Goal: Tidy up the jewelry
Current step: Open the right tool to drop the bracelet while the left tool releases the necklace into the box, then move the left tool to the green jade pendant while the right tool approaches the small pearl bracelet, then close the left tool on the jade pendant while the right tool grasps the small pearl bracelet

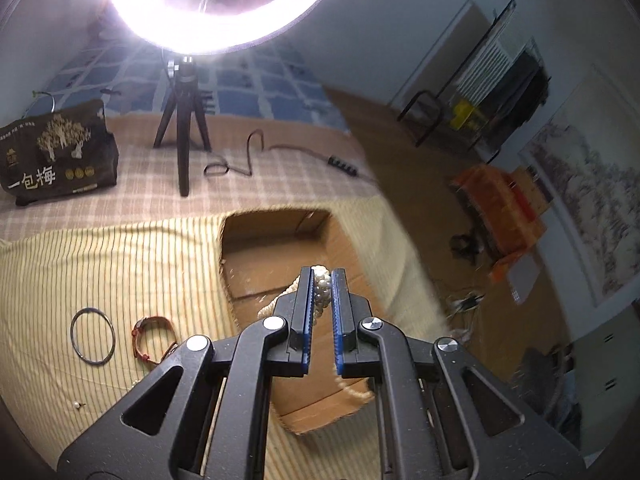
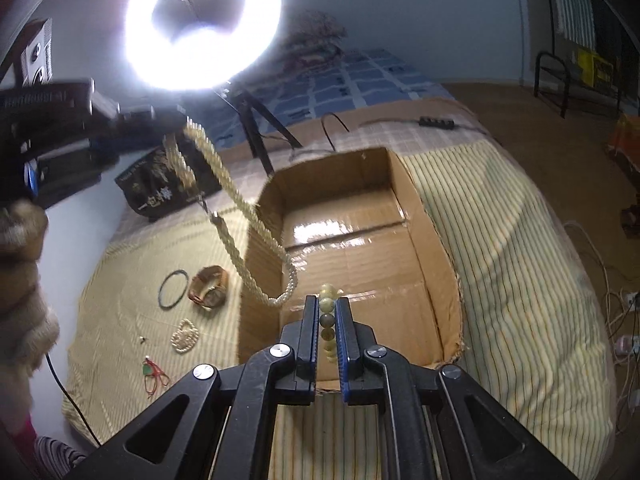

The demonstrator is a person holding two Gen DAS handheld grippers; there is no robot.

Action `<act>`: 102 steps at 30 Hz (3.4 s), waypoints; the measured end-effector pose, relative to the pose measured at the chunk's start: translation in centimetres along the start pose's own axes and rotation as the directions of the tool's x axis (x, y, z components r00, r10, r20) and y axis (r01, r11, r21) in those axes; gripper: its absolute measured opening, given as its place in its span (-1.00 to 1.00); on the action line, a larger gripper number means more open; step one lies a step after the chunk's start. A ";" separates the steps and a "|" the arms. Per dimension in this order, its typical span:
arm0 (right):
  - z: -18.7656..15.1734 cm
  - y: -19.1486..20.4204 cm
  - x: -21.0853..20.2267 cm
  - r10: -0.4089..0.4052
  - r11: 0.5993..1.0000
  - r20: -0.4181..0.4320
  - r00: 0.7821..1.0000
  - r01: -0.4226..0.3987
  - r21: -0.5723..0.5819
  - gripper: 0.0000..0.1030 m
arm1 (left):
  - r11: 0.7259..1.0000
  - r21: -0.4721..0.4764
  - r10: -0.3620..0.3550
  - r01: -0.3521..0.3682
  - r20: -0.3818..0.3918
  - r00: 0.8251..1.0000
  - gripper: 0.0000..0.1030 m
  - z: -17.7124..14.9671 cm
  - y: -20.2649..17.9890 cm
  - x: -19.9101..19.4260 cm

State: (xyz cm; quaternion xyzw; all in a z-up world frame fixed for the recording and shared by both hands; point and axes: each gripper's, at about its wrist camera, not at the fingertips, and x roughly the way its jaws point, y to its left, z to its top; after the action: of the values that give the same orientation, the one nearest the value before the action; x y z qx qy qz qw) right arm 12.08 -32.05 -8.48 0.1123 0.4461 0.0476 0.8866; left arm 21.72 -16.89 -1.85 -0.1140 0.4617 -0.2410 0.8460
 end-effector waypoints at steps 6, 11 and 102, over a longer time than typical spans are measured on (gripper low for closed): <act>0.1 -1.8 0.0 0.009 0.996 -0.007 1.000 -0.008 0.092 -0.17 | 0.997 0.042 0.065 -0.063 -0.039 0.997 -0.84 -1.5 0.2 1.7; 0.5 -1.6 -1.1 -0.013 0.995 0.037 0.999 0.009 0.104 0.25 | 0.987 0.096 0.126 -0.127 0.019 0.992 -0.57 -2.0 0.8 -0.5; -4.3 16.4 14.0 0.086 0.978 -0.362 0.928 -0.148 -0.147 -0.24 | 0.942 -0.225 0.189 -0.249 -0.260 0.947 -0.58 -16.2 23.6 -1.2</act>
State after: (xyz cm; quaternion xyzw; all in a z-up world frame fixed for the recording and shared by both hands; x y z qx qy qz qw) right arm 17.26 -12.84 -17.96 0.0514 0.5848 0.1583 0.7939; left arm 14.76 4.48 -19.61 -0.1402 0.5954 -0.0951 0.7853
